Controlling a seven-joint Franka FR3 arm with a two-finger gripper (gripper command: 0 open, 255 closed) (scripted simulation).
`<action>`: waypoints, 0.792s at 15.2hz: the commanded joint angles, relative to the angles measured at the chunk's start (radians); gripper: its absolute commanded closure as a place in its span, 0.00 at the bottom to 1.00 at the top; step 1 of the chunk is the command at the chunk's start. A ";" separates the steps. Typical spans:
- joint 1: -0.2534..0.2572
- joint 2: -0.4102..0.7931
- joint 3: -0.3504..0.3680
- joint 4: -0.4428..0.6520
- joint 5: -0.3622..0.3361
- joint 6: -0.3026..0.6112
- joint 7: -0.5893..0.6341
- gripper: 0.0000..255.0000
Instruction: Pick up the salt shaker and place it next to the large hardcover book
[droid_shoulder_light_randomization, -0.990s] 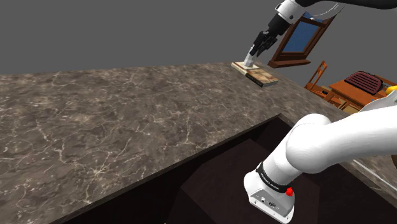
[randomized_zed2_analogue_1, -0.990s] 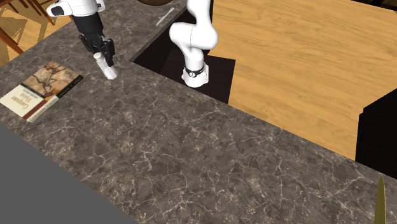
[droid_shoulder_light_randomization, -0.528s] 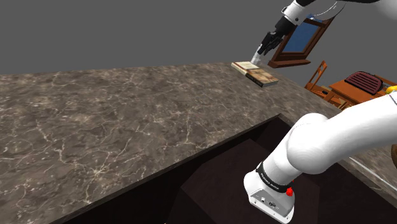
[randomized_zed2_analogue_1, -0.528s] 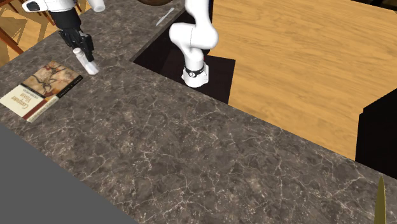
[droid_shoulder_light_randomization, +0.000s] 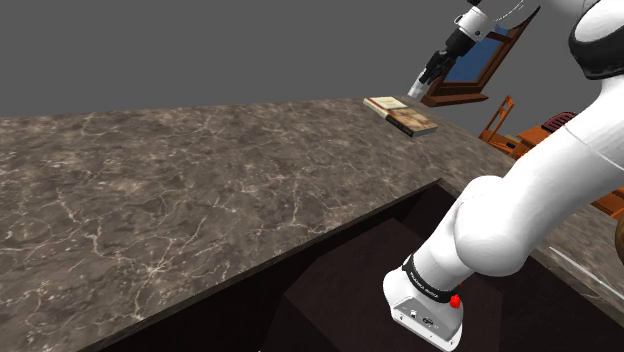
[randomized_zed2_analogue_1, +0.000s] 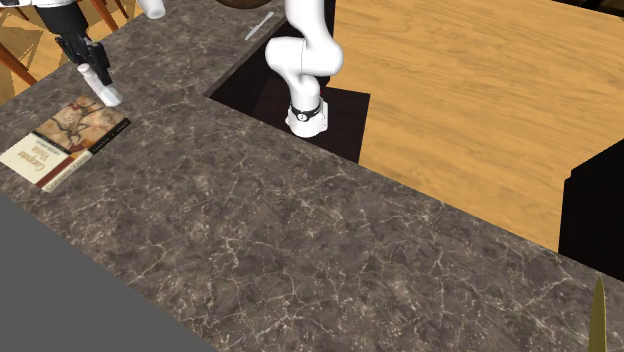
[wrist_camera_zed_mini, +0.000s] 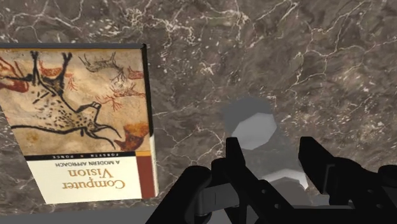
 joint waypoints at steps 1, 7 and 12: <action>0.017 0.155 -0.115 0.086 0.146 -0.036 -0.124 1.00; -0.043 0.255 -0.119 0.074 0.246 -0.010 -0.216 1.00; -0.040 0.257 -0.117 0.009 0.254 0.053 -0.235 1.00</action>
